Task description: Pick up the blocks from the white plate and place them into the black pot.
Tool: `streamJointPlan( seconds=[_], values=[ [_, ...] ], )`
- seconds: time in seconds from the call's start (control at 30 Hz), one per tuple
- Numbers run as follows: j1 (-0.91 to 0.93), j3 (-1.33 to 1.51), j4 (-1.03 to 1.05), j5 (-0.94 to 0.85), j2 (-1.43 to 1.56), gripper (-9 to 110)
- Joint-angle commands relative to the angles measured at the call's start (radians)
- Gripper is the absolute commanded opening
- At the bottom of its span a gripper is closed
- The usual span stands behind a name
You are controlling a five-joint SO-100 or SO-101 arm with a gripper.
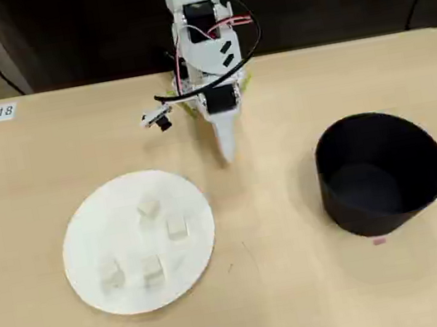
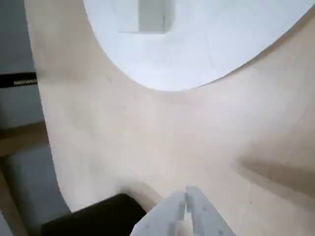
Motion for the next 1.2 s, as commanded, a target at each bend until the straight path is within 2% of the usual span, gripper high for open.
streamJointPlan(
  seconds=[0.0, 0.53, 0.73, 0.87, 1.03, 1.17],
  values=[
    [0.06, -0.005, -0.011, 0.069, -0.002, -2],
    [0.061, -0.006, -0.018, 0.078, -0.002, -2],
    [0.046, -0.17, 0.011, 0.08, -0.029, -2],
    [0.048, -0.416, 0.003, 0.06, -0.331, -2],
    [0.081, -0.911, 0.132, 0.025, -0.853, -2],
    [0.135, -1.201, 0.218, 0.014, -1.114, -2]
  ],
)
